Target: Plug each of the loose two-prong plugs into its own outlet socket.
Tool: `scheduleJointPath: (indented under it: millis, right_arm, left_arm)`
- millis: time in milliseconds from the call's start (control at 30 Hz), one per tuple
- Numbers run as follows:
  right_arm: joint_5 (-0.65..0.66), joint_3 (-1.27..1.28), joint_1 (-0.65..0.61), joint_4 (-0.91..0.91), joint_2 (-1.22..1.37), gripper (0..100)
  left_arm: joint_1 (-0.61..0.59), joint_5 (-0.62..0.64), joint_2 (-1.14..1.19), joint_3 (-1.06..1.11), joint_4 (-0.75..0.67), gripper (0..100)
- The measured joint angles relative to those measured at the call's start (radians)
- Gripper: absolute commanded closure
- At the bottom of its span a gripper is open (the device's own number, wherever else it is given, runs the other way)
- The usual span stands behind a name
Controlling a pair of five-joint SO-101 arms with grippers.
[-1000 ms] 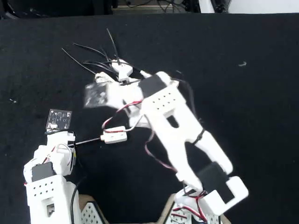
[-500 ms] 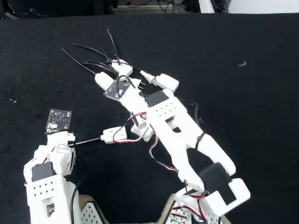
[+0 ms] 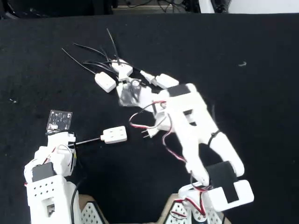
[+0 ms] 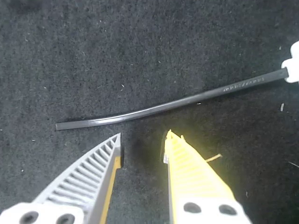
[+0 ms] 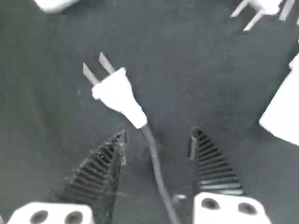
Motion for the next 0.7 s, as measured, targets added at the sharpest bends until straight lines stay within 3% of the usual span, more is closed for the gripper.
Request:
scheduleJointPath:
  millis: [133,467,567,667,700]
  right_arm:
    - [0.147,0.055,-0.014,0.006,0.0,79.4]
    - [0.178,0.025,-0.046,-0.103,0.161,79.7]
    - [0.195,-0.014,-0.048,-0.104,0.219,85.8]
    - [0.235,-0.038,-0.048,-0.11,0.236,99.2]
    - [0.238,-0.041,-0.048,-0.11,0.236,98.3]
  left_arm:
    - [0.0,0.0,0.0,0.0,0.0,84]
    - [0.0,0.0,0.0,0.0,0.0,84]
    - [0.0,0.0,0.0,0.0,0.0,84]
    - [0.0,0.0,0.0,0.0,0.0,84]
    - [0.0,0.0,0.0,0.0,0.0,84]
